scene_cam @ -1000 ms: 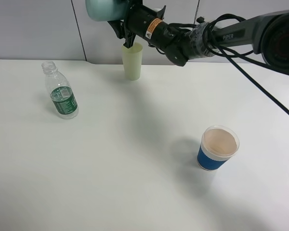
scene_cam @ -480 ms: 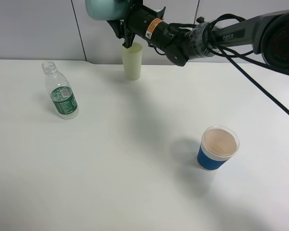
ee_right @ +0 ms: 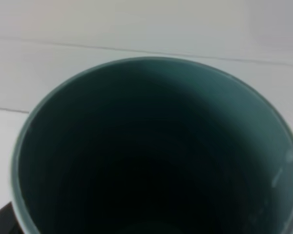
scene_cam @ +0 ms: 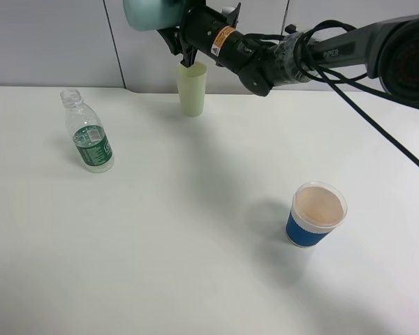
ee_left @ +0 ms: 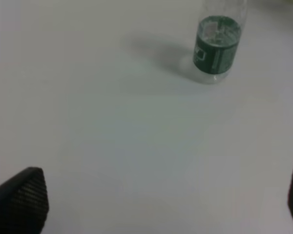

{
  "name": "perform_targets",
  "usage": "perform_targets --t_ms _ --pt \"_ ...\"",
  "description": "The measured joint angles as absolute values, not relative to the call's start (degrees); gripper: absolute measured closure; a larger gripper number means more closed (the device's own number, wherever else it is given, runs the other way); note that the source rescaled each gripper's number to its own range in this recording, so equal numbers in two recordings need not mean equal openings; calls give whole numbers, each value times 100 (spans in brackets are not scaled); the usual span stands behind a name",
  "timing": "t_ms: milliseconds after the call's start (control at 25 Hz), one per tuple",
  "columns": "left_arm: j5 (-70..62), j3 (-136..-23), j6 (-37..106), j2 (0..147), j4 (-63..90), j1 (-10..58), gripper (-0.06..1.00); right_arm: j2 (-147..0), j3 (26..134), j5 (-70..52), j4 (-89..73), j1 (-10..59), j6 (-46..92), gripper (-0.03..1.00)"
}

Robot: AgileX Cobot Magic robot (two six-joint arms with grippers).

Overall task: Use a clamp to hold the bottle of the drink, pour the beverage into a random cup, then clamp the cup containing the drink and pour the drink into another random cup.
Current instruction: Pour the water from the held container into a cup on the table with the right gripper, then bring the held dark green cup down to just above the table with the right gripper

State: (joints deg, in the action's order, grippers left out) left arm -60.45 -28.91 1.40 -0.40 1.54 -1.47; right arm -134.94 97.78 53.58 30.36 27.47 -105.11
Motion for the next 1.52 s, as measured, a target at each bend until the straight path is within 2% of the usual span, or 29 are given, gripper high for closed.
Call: perform_targets --t_ms 280,1080,1320,1520 --pt "-6045 -2891 140 -40 154 -147 -6 -13494 9778 5209 3610 2747 -9748 97" --pt "-6045 -2891 140 -40 154 -147 -6 -12355 9804 3626 7289 3050 -9550 97" --pt "-6045 -2891 140 -40 154 -147 -6 -12085 9804 3115 8223 3214 -9000 97" --pt "-6045 -2891 140 -40 140 -147 -6 -11998 9804 2790 8104 3362 -8064 97"
